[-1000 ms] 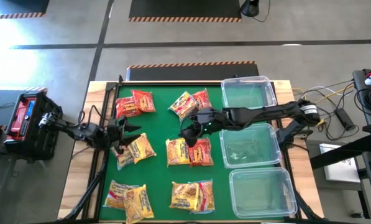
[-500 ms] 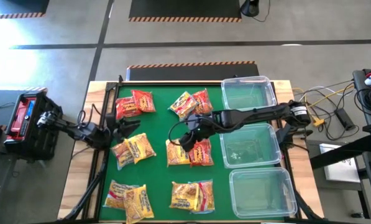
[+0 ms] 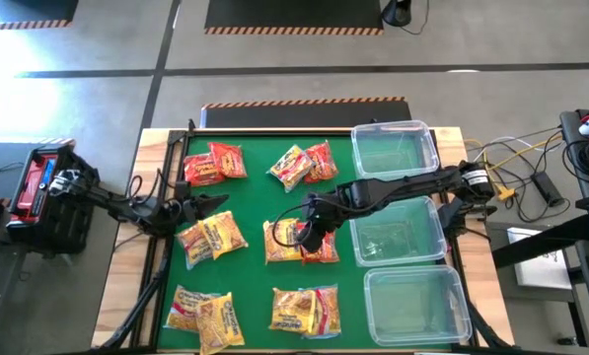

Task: Sort Maruchan noodles
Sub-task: Put the bottom red noodle pack into the top transparent bin

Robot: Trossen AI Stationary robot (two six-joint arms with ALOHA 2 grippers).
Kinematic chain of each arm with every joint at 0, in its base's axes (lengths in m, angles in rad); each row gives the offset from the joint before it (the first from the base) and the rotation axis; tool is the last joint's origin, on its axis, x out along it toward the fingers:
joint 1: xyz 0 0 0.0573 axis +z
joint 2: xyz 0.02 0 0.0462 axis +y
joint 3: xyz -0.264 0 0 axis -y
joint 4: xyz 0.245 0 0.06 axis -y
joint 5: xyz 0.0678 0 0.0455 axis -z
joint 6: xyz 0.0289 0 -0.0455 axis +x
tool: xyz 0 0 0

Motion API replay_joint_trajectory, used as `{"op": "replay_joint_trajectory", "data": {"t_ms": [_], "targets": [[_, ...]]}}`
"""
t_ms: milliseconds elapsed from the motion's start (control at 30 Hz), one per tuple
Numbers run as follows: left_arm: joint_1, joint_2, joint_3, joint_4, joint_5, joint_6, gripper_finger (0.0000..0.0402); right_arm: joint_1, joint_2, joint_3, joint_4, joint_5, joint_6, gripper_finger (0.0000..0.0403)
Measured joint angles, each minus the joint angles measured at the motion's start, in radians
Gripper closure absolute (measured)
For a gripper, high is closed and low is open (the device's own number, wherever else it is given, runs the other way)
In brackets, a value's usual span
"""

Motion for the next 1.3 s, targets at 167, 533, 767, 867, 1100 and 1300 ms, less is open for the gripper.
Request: {"op": "replay_joint_trajectory", "data": {"t_ms": [167,533,767,867,1100,1300], "targets": [[0.0,0.084,0.0,0.09,0.001,-0.019,0.0201,0.0,0.0,0.0,-0.001,-0.002,-0.138,0.028],[0.0,0.3,0.054,0.278,0.0,-0.028,0.0201,-0.002,0.056,0.001,0.009,0.007,-0.554,0.028],[0.0,0.439,0.217,0.239,-0.002,0.088,0.0201,-0.003,0.115,0.0,-0.031,0.003,-0.654,0.028],[0.0,0.479,0.28,0.185,-0.002,0.129,0.0201,-0.003,0.131,-0.001,-0.045,-0.003,-0.667,0.028],[0.0,0.54,0.399,0.011,-0.003,0.122,0.0201,-0.003,0.174,-0.003,-0.061,-0.003,-0.677,0.028],[-0.001,0.562,0.502,-0.083,0.007,0.13,0.0201,-0.003,0.215,-0.005,-0.084,-0.005,-0.696,0.0263]]}}
